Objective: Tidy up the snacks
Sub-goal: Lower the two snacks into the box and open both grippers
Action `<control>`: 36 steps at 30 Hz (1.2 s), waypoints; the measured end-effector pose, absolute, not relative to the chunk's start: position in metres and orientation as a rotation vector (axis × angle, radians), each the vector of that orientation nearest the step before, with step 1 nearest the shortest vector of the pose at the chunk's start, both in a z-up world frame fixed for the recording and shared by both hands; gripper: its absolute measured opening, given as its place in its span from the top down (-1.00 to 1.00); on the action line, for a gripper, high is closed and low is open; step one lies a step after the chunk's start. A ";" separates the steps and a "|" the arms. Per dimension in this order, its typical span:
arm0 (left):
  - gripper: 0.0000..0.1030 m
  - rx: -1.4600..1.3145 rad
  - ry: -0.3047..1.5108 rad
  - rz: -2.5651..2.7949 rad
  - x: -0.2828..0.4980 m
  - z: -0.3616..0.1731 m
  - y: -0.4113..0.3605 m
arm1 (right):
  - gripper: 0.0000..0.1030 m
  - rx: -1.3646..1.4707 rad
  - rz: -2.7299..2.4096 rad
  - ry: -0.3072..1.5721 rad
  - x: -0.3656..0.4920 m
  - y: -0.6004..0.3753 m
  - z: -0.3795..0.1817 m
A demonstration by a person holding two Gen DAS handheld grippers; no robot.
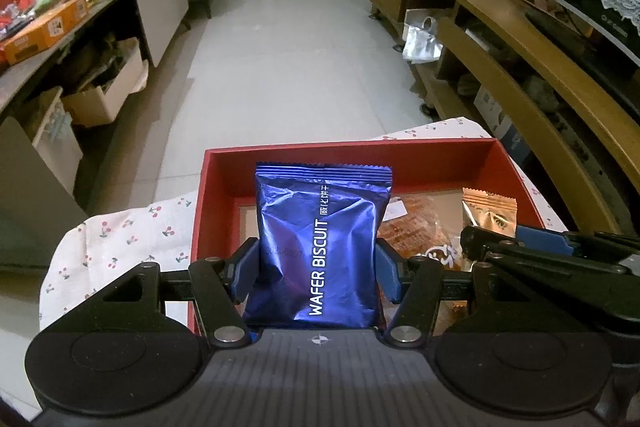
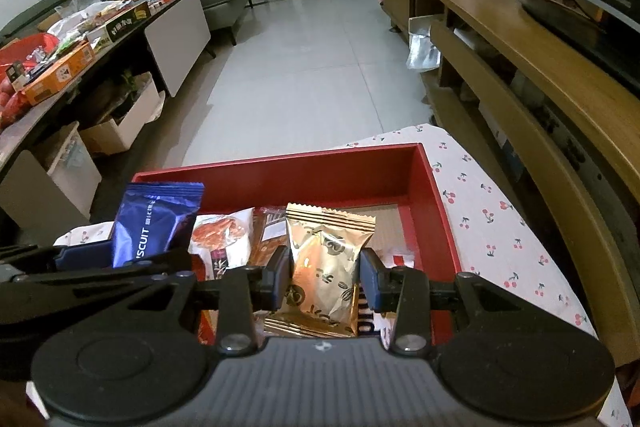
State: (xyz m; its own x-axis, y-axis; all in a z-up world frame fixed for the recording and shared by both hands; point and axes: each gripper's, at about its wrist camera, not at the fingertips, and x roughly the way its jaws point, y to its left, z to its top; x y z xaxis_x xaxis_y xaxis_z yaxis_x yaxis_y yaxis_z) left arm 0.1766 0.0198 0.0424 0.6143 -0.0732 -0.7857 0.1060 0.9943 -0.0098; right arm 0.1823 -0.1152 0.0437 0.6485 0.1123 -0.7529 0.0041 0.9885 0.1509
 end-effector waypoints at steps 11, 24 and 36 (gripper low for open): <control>-0.28 0.031 0.933 -0.078 0.187 0.029 0.020 | -0.07 0.109 0.054 0.876 0.195 -0.109 0.031; -0.29 0.038 0.963 -0.055 0.192 0.017 0.022 | -0.09 0.051 0.053 0.879 0.201 -0.100 0.022; -0.32 0.049 0.978 -0.044 0.195 0.012 0.023 | -0.09 0.015 0.056 0.889 0.202 -0.095 0.017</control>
State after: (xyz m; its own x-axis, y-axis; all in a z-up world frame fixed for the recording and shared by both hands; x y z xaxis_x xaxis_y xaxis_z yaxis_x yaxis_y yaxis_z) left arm 0.1946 0.0229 0.0117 0.5579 -0.0152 -0.8298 0.0590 0.9980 0.0214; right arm 0.2024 -0.0955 0.0166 0.6291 0.0546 -0.7754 -0.0423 0.9985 0.0360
